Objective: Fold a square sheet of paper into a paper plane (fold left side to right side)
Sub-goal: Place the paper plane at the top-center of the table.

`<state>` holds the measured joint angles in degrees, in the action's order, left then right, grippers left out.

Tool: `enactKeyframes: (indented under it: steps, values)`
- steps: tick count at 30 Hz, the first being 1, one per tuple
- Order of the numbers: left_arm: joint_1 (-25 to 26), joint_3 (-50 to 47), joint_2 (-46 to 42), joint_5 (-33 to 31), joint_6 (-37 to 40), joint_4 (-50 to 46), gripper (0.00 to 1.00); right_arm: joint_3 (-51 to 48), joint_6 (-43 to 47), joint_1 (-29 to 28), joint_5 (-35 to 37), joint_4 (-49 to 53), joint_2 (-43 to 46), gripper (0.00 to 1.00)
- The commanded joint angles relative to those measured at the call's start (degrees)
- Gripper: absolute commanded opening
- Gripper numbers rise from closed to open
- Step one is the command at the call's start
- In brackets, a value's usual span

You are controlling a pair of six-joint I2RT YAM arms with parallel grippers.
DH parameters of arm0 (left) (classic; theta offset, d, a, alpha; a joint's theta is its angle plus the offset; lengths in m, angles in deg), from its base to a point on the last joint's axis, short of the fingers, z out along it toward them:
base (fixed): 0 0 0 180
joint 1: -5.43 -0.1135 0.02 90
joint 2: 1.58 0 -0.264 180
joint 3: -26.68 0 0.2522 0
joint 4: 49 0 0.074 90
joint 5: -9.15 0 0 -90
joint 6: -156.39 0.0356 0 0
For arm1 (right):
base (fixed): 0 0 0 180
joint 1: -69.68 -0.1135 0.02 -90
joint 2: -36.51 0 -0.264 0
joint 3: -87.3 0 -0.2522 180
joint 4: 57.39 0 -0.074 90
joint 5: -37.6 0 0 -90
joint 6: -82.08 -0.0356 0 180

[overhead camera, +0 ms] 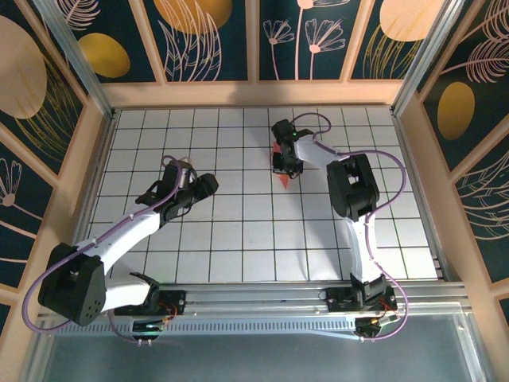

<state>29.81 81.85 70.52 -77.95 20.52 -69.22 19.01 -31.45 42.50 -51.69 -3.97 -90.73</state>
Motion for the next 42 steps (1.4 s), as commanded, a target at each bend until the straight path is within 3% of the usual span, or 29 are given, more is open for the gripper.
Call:
enactKeyframes:
  steps: [1,11,42]
  values:
    - [0.0,0.9,0.4,0.8,-0.2,-0.5,0.65,-1.4,-1.3,-0.8,1.8,1.6,-0.8,0.15]
    - [0.0,1.2,0.4,0.7,-0.3,-0.8,0.65,-1.5,-3.0,-1.7,2.5,1.1,0.4,0.25]
    - [0.0,2.0,2.0,1.6,-1.1,-1.0,0.65,-1.3,-4.1,-3.2,3.2,2.4,4.5,0.28]
